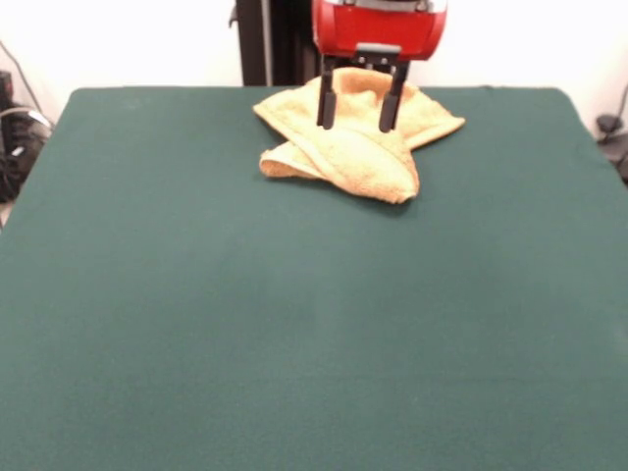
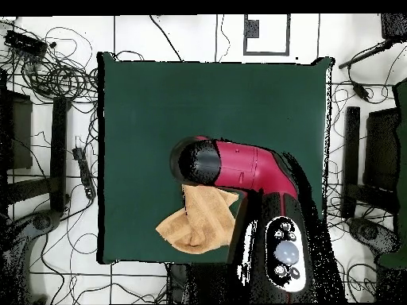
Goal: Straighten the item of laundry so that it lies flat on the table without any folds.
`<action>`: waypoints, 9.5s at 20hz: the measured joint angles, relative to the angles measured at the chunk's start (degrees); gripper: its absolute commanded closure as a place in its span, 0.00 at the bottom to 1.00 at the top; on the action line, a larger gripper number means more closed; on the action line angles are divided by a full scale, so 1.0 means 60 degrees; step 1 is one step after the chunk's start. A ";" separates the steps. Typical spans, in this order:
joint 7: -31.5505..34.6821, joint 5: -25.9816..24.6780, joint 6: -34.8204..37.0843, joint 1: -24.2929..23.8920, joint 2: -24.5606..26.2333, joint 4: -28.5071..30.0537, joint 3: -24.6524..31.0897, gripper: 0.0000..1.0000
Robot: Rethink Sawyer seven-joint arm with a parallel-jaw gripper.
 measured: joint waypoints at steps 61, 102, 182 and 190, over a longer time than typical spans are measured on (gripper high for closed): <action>0.0000 0.0314 0.0000 0.0694 0.0023 0.0001 0.0001 0.00; 0.0000 0.0417 0.0499 0.0645 0.0200 -0.0823 0.0001 0.00; 0.0000 0.0353 -0.3426 0.0383 0.1276 0.2861 0.0003 0.00; 0.0000 0.0349 -0.3074 0.0601 0.0742 0.2747 -0.0015 0.00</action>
